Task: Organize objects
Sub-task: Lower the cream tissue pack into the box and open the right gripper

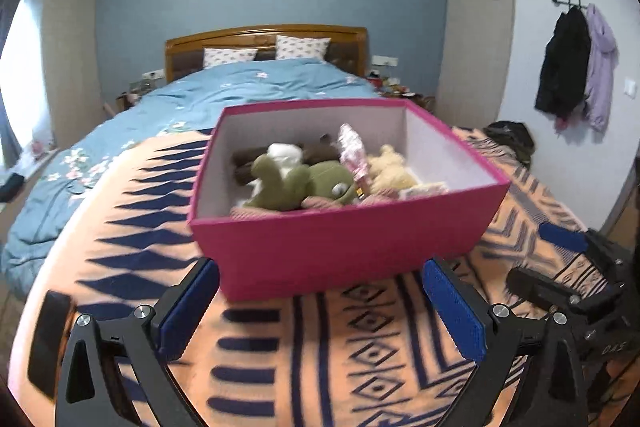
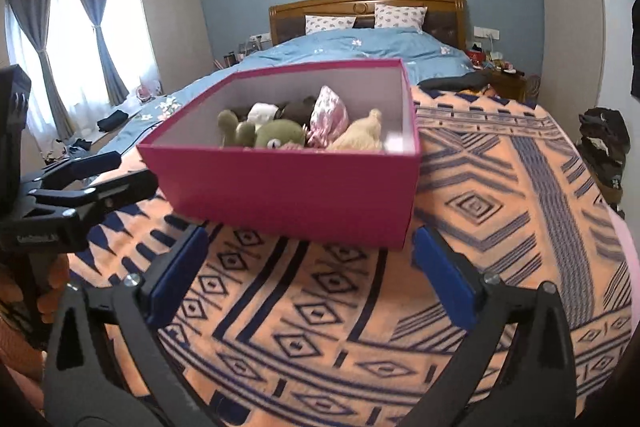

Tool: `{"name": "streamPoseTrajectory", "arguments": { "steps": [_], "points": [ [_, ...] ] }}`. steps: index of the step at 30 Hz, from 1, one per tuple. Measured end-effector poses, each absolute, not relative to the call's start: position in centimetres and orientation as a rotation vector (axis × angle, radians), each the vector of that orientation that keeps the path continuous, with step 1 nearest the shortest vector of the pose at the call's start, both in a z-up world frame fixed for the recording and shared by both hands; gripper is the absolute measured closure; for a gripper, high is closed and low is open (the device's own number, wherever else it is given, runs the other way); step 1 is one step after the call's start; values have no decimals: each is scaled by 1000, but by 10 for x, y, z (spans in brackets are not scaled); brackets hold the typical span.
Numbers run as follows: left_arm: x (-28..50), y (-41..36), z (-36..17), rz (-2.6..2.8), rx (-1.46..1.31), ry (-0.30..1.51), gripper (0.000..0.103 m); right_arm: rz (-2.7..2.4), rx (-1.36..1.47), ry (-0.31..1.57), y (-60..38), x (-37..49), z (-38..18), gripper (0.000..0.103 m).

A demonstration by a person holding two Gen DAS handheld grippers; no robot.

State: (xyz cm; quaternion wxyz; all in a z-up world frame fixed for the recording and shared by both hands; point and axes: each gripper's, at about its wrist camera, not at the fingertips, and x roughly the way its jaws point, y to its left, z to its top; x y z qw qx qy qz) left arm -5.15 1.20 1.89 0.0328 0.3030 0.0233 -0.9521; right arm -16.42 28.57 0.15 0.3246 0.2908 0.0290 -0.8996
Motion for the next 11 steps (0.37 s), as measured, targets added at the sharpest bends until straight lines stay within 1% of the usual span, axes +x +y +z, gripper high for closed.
{"name": "streamPoseTrajectory", "arguments": {
  "steps": [5, 9, 11],
  "points": [
    [-41, 12, 10, -2907, 933, 31, 0, -2362, 765, 100, 281, -154, -6, 0],
    [-30, 11, 10, -2915, 899, 55, 0, -2357, 757, 118, 277, -148, -8, 0],
    [-28, 12, 6, -2913, 905, 38, 0, -2359, 756, 118, 275, -147, -9, 0]
  ]
}}
